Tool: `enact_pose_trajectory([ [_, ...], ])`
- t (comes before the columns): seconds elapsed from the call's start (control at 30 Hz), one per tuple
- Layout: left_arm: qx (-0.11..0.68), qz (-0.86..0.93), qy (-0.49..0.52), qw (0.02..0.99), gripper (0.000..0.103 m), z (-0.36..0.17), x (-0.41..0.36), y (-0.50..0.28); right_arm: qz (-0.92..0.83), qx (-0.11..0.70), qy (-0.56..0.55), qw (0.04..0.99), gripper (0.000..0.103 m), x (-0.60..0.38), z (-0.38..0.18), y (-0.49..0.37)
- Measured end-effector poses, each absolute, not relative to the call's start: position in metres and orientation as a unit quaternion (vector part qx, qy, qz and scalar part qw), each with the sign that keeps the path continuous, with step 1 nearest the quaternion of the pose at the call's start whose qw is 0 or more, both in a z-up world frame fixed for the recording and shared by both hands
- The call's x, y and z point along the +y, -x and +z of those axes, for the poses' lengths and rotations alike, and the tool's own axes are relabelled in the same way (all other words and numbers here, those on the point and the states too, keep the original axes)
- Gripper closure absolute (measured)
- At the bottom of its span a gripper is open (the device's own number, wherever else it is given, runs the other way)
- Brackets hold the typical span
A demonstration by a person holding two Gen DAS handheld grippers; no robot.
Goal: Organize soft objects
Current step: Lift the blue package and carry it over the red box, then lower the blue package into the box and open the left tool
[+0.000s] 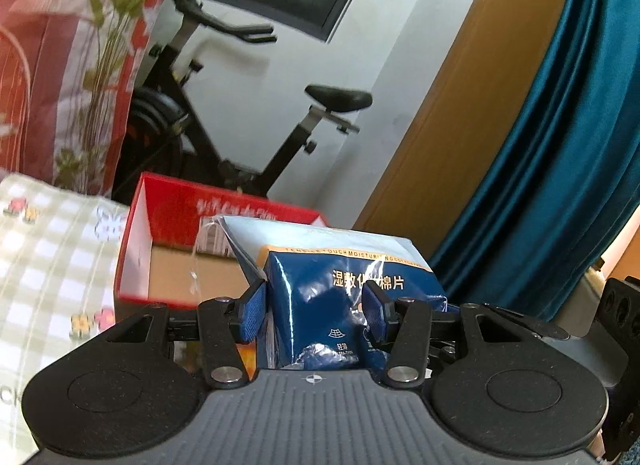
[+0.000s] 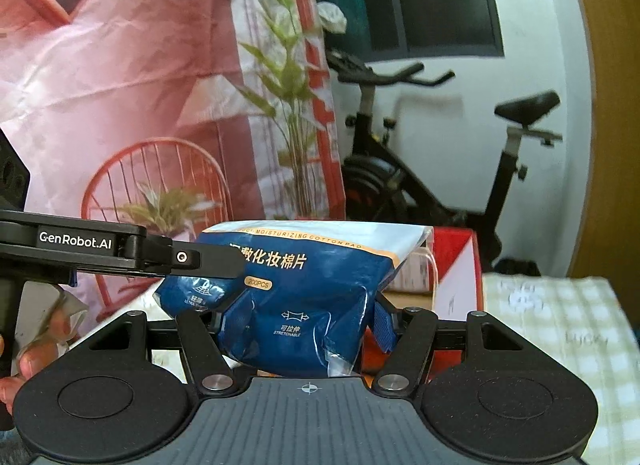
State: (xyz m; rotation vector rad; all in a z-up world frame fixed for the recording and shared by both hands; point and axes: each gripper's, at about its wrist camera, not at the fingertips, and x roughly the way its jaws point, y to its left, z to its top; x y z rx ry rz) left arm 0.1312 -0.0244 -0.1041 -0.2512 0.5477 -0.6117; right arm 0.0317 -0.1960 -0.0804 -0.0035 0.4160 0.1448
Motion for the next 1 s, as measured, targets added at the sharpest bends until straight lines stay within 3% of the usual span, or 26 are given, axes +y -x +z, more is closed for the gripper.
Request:
enact_pose_trajectory([
  [0.6,0.259,-0.296,0.133,0.91,0.05,-0.094,-0.031,-0.223,0.092,0.192,0.041,0.976,0.043,-0.22,-0.057,-0.137],
  [1.0,0.368,-0.276,0.108,0.882,0.048,-0.158,-0.047,-0.269,0.071,0.297,-0.021,0.952,0.042,-0.254,-0.134,-0.194],
])
